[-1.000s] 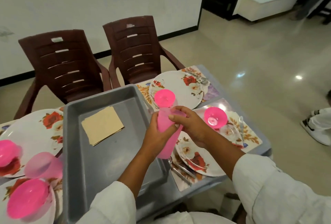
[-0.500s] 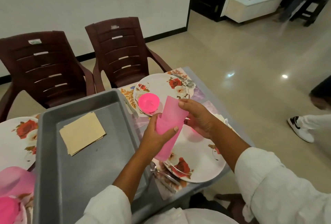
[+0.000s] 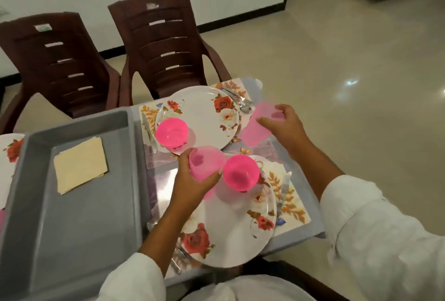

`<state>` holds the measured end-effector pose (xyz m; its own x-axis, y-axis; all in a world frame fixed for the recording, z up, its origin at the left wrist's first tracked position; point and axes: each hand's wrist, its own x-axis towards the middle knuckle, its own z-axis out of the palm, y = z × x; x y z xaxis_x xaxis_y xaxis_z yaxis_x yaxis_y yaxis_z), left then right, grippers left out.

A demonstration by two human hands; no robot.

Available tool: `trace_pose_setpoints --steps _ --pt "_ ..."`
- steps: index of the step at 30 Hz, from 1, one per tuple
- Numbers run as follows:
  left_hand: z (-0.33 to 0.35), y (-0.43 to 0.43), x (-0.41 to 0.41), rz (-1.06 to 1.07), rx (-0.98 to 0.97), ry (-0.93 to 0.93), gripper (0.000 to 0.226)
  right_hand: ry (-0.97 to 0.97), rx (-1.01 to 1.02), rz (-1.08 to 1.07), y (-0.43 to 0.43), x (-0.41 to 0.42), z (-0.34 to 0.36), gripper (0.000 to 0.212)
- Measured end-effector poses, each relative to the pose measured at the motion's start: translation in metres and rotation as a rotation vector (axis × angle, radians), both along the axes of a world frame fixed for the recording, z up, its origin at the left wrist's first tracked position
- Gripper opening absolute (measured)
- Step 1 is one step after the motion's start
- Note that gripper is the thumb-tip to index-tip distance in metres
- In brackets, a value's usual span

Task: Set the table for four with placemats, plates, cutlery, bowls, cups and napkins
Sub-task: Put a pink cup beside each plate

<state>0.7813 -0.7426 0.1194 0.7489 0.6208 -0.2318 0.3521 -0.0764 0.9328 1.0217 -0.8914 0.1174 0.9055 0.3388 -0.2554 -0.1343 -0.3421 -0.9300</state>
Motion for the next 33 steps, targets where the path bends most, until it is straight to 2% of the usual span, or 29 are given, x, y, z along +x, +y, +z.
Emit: trace_pose_setpoints --steps 6,11,18,25,30,33 --pt "-0.004 -0.012 -0.007 0.093 0.017 0.009 0.094 -0.109 -0.285 0.227 0.007 0.007 -0.037 0.093" --pt "-0.014 -0.008 -0.017 0.143 0.036 0.009 0.090 -0.160 -0.339 0.298 0.018 0.001 -0.036 0.095" --pt "-0.012 -0.005 -0.017 0.178 0.008 -0.092 0.088 -0.222 -0.468 0.411 0.022 -0.013 -0.030 0.103" --pt "-0.007 0.001 -0.004 0.209 0.019 -0.145 0.097 -0.157 -0.601 0.494 0.024 -0.009 -0.028 0.118" --pt "0.011 0.008 0.021 0.311 0.056 -0.215 0.088 -0.202 -0.554 0.444 0.019 0.002 -0.011 0.102" --pt "0.037 0.000 0.044 0.333 0.068 -0.279 0.087 -0.268 -0.343 0.382 0.016 0.014 0.012 0.080"
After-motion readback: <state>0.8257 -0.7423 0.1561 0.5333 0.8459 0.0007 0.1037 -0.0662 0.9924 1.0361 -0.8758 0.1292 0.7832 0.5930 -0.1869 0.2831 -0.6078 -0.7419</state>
